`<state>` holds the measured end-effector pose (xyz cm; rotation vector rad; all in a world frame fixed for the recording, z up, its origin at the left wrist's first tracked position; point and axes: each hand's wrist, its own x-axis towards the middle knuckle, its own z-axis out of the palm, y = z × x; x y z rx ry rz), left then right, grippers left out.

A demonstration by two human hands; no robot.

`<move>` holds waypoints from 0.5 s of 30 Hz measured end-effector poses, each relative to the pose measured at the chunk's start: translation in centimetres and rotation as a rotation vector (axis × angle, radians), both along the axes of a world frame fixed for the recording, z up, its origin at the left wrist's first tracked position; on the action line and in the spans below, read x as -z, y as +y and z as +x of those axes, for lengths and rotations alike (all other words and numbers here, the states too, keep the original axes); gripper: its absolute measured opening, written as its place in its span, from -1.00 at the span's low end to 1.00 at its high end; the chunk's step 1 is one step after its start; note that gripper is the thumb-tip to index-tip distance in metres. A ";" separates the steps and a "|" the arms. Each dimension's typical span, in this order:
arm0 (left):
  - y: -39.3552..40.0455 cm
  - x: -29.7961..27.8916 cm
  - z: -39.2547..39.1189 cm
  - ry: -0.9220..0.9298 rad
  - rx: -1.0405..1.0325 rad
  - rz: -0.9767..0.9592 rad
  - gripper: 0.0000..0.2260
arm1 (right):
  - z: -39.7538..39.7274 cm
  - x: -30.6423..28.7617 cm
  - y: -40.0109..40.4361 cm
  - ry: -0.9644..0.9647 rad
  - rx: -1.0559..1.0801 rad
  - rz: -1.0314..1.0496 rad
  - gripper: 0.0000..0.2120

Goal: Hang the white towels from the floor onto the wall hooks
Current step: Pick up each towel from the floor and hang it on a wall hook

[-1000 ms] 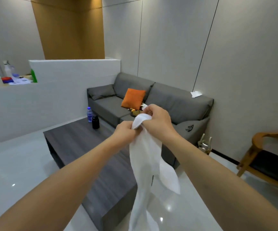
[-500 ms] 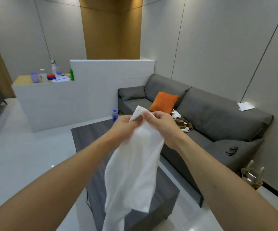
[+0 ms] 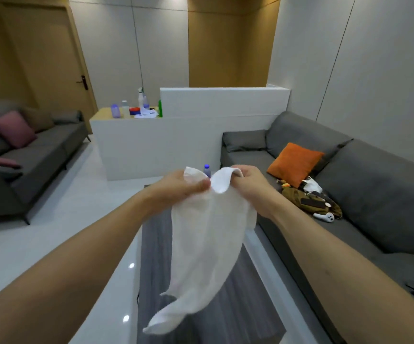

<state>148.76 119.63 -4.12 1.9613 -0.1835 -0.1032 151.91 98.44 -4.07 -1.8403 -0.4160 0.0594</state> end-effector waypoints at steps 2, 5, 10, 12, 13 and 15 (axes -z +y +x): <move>1.4 -0.3 0.3 0.025 0.060 0.055 -0.66 | 1.4 0.0 -0.3 0.001 -0.097 -0.137 -0.78; 4.9 0.2 2.7 -0.033 -0.251 -0.012 -0.72 | 4.8 0.5 -1.1 0.067 -0.276 -0.493 -0.74; 12.0 2.9 7.4 -0.044 -0.476 -0.032 -0.74 | 12.0 3.4 0.8 0.038 -0.208 -0.708 -0.75; 14.5 3.6 9.4 0.056 -0.350 -0.007 -0.69 | 15.4 4.5 2.1 0.012 -0.123 -0.726 -0.77; 15.7 3.8 10.7 0.094 -0.313 0.030 -0.67 | 17.3 4.9 2.9 0.005 -0.082 -0.738 -0.77; 17.8 4.3 13.8 0.118 -0.327 0.150 -0.68 | 21.2 5.4 4.9 -0.010 -0.009 -0.750 -0.79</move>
